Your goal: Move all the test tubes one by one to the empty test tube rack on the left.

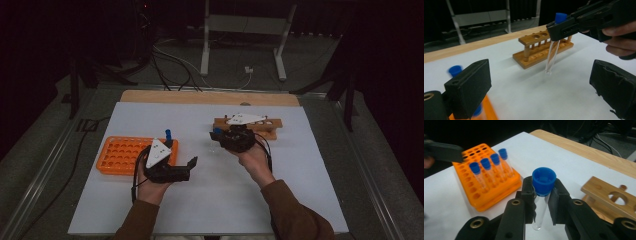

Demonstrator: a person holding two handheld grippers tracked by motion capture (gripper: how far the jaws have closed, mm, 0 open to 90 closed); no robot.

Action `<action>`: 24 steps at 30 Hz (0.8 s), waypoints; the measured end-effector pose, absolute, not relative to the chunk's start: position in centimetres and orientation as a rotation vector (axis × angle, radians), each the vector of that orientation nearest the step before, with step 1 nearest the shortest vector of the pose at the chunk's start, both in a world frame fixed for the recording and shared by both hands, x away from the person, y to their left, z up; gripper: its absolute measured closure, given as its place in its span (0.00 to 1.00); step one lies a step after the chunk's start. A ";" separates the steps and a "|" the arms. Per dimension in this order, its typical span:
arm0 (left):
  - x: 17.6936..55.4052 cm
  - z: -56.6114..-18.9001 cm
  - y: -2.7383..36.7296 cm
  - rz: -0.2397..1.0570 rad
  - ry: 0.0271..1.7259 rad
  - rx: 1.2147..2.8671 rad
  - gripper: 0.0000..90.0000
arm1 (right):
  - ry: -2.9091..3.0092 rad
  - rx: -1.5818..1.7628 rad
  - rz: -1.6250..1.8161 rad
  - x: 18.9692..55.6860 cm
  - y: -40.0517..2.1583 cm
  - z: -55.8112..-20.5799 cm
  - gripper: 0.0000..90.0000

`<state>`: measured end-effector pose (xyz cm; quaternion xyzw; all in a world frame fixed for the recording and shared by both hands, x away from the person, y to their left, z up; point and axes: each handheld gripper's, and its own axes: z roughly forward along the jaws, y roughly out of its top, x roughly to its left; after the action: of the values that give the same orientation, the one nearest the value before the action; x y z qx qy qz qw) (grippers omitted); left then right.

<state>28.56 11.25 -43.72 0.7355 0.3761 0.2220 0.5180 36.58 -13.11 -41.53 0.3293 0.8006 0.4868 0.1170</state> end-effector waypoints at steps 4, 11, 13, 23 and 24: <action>29.5 -44.3 10.0 0.535 0.911 1.785 0.07 | 2.353 0.952 1.450 36.2 -12.5 -41.4 0.85; 30.5 -44.9 8.4 0.551 0.905 1.793 0.35 | 2.363 0.928 1.483 35.8 -11.6 -41.2 0.85; 30.6 -45.0 8.0 0.553 0.899 1.796 0.42 | 2.367 0.925 1.490 35.7 -11.4 -41.2 0.85; 31.0 -45.3 7.3 0.529 0.896 1.770 0.76 | 2.373 0.916 1.509 35.5 -11.1 -41.1 0.85; 31.0 -45.3 7.3 0.528 0.894 1.769 0.77 | 2.374 0.916 1.509 35.5 -11.1 -41.1 0.85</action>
<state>30.98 7.28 -45.31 0.7374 0.3726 0.2202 0.5187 35.49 -11.09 -41.14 0.3083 0.7990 0.5081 0.0915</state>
